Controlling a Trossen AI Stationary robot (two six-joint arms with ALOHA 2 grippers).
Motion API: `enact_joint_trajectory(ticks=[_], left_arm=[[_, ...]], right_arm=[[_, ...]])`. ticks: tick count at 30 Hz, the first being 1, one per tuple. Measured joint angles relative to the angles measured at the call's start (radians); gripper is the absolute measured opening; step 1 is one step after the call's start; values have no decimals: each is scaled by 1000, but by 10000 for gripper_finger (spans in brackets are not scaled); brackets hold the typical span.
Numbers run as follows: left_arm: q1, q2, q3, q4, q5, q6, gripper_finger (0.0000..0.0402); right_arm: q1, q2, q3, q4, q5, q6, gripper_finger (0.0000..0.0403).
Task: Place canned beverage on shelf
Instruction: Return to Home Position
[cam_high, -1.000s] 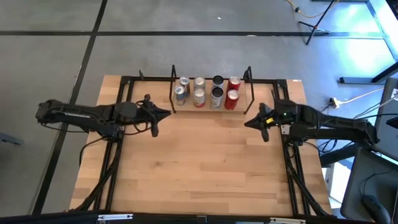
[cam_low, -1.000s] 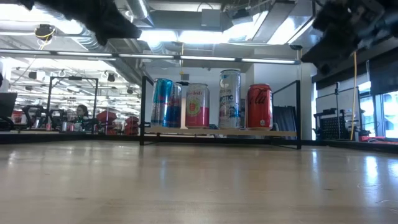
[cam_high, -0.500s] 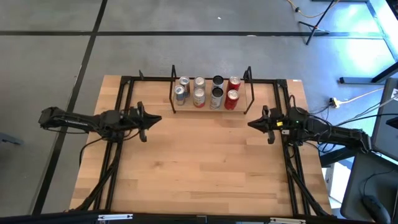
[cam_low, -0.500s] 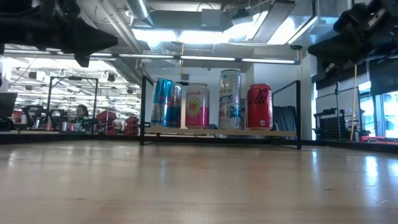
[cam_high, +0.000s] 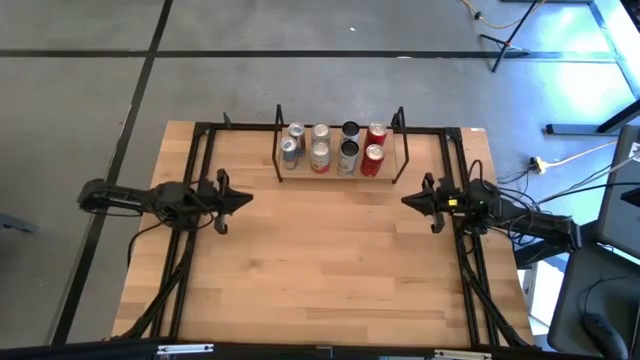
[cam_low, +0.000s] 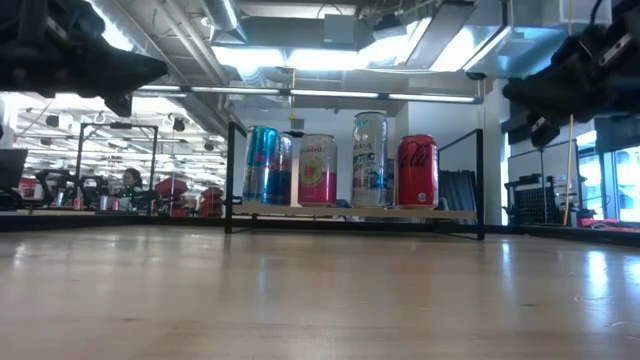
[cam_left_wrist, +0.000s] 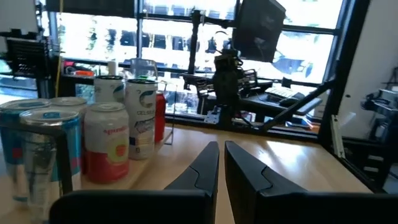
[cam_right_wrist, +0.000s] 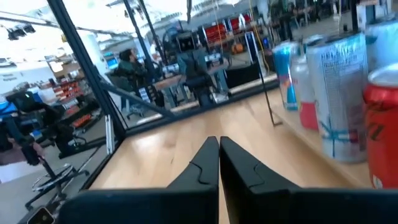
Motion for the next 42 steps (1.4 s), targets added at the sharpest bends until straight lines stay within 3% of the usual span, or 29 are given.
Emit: enact_joint_trajectory(ticks=[8,42], left_arm=[[-13,-64,0,-117,0,22,19],[-13,-60,0,-114,-1,22,19]], right_arm=[[0,25,-8,17,15,12,2],[0,24,-8,15,14,14,2]])
